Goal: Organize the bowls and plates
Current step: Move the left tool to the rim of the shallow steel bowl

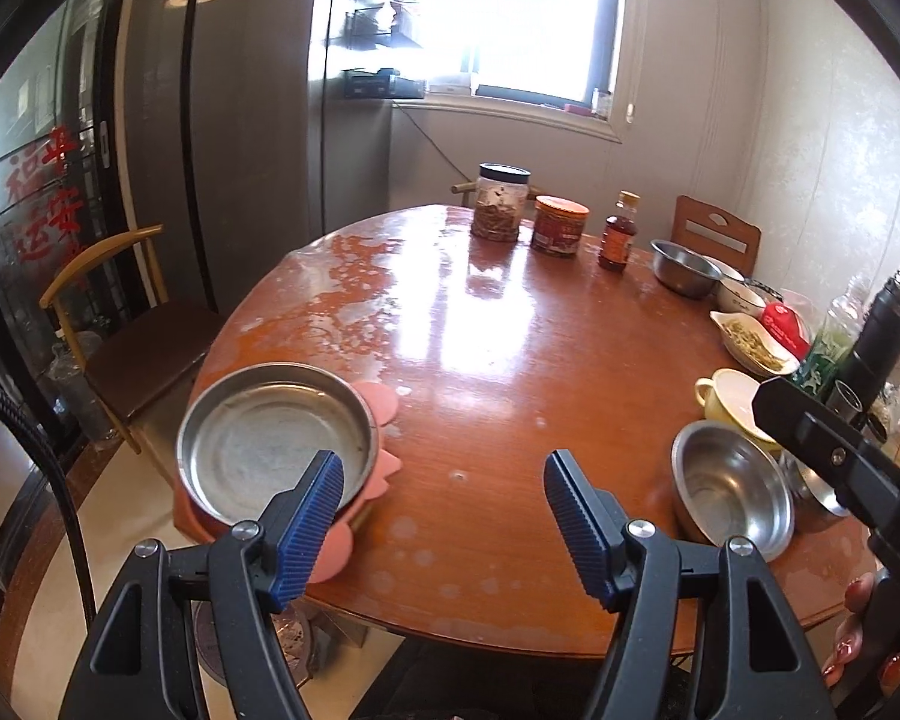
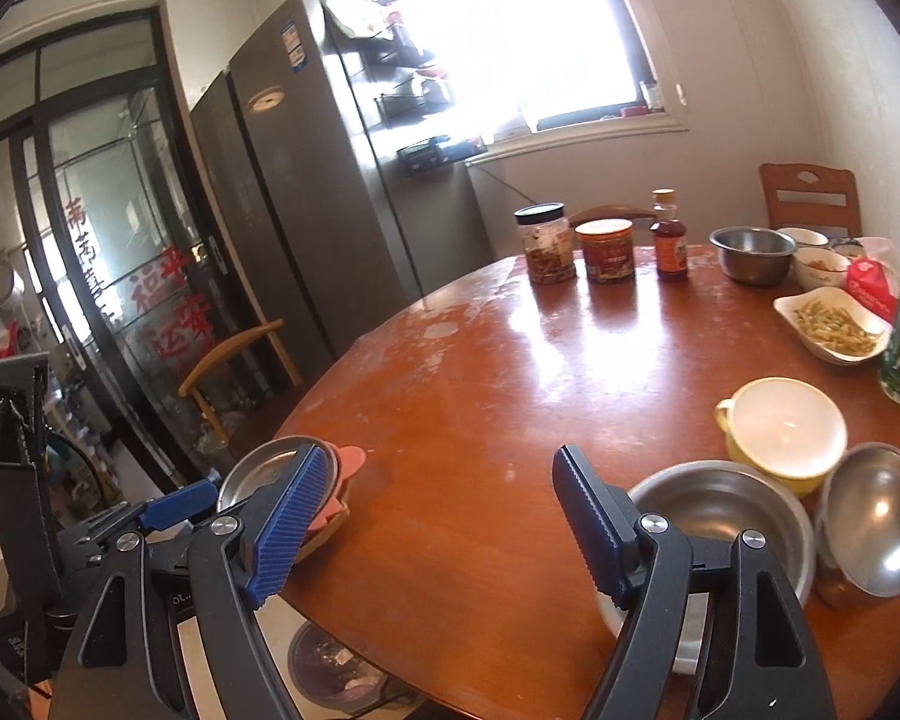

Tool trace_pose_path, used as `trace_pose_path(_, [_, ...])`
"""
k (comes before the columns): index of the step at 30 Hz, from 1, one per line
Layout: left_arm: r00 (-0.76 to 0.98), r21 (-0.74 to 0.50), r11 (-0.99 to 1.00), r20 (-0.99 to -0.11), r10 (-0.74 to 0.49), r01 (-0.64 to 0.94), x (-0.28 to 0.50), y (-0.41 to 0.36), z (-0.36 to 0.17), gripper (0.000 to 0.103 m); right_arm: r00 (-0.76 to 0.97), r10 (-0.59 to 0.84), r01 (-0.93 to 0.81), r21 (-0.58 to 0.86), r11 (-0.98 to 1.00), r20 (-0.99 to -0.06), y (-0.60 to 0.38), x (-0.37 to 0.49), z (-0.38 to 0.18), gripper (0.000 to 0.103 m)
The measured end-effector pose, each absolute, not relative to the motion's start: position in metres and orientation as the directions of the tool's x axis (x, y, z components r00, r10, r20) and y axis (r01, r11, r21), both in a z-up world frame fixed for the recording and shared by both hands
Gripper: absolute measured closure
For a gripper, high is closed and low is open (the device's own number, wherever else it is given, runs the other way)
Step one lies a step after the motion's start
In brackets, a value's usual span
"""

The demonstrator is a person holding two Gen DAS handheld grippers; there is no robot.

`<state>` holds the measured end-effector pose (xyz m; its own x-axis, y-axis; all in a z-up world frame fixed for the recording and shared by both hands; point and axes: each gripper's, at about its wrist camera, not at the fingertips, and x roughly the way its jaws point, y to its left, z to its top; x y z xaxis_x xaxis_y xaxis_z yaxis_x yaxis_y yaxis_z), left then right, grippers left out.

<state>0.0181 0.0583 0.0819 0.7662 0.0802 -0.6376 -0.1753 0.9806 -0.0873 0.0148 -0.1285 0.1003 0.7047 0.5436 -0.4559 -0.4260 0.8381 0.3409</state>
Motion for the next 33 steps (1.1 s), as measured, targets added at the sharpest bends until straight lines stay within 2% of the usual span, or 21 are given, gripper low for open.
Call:
trace_pose_path(9, [0.752, -0.091, 0.993, -0.659, 0.000, -0.079, 0.026, 0.017, 0.078, 0.034, 0.760, 0.466, -0.303, 0.388, 0.871, -0.452, -0.187, 0.001, 0.094, 0.024])
trace_pose_path(13, [0.745, -0.082, 0.995, -0.667, -0.020, -0.047, 0.031, -0.001, 0.075, 0.034, 0.824, 0.324, -0.189, 0.313, 0.931, -0.465, -0.208, -0.005, 0.090, 0.024])
trace_pose_path(17, [0.737, -0.072, 0.997, -0.674, -0.041, -0.010, 0.036, -0.019, 0.071, 0.034, 0.797, 0.347, -0.167, 0.372, 0.913, -0.494, -0.224, -0.004, 0.076, 0.024])
trace_pose_path(28, [0.703, -0.067, 0.997, -0.706, -0.082, 0.050, 0.047, -0.043, 0.053, 0.034, 0.752, 0.294, -0.096, 0.343, 0.934, -0.590, -0.244, -0.005, 0.028, 0.024])
trace_pose_path(33, [0.679, -0.072, 0.994, -0.726, -0.113, 0.088, 0.058, -0.049, 0.043, 0.034, 0.715, 0.341, -0.074, 0.419, 0.905, -0.610, -0.253, -0.001, 0.014, 0.024])
